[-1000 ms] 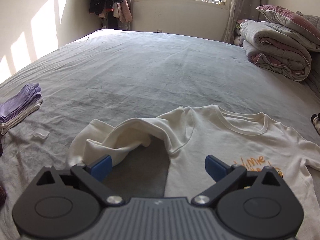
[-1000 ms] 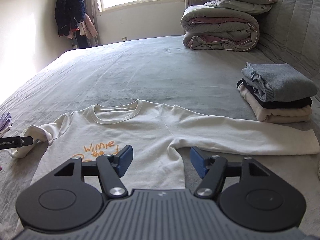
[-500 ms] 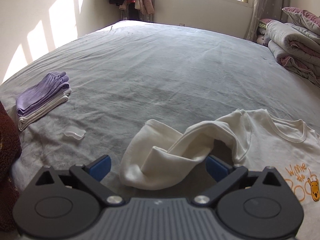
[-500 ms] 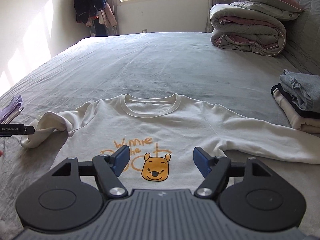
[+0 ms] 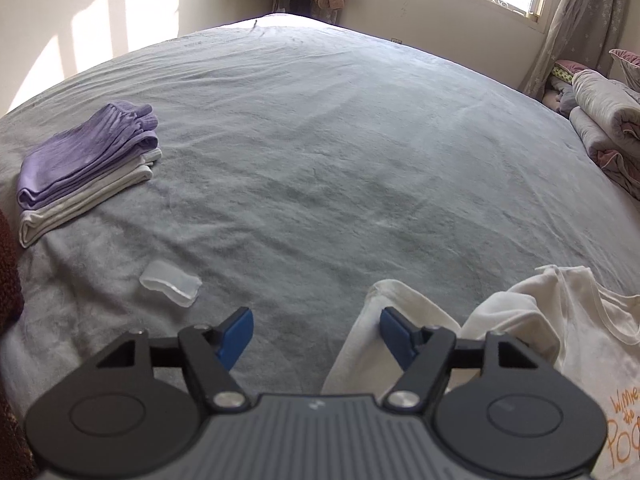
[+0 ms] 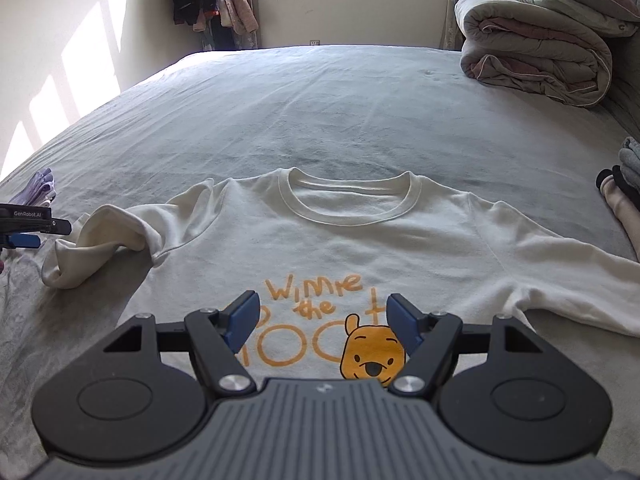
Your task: Fold clothes
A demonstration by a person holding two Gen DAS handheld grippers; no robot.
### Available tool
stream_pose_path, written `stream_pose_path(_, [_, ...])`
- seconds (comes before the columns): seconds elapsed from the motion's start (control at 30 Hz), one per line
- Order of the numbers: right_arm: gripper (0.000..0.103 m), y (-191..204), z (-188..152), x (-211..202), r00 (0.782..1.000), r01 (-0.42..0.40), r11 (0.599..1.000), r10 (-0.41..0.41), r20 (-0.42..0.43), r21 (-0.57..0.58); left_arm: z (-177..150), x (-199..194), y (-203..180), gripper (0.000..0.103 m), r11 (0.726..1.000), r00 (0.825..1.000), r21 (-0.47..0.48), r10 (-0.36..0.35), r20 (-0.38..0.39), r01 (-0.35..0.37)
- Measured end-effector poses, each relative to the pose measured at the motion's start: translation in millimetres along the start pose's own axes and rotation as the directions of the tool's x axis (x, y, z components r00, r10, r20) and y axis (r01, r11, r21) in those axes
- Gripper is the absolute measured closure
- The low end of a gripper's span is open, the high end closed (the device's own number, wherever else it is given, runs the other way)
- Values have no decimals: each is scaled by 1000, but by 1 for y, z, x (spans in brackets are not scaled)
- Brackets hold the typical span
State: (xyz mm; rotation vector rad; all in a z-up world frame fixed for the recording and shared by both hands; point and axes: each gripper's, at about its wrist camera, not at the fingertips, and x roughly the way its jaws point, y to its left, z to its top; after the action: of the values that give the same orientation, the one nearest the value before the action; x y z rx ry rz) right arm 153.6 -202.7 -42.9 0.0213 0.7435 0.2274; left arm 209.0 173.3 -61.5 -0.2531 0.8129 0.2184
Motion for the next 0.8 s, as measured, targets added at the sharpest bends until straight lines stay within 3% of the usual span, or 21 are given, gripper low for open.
stream_pose_path(0.1, [29,6,0,8,1000,-18,1000,18,-10,4,-1,6,5,49,993,995,-61,-98,-13,97])
stream_pose_path(0.13, [29,8,0,11,1000,-23,1000,23,-14,5,-1,8,6,59,988,991,-80,-132,-17,131])
stream_pose_path(0.17, [29,10,-1,13,999,-26,1000,26,-18,5,-1,9,7,76,984,988,-90,-155,-23,153])
stream_pose_path(0.27, [29,17,-2,16,999,-39,999,38,-26,-5,-3,2,5,95,984,986,-74,-164,-15,162])
stream_pose_path(0.47, [29,32,3,14,998,-59,998,59,-15,-16,-7,-27,-9,98,993,995,53,-103,-7,104])
stream_pose_path(0.8, [29,76,20,-14,991,-133,989,135,18,-67,-21,-57,-32,99,979,997,194,-52,-53,62])
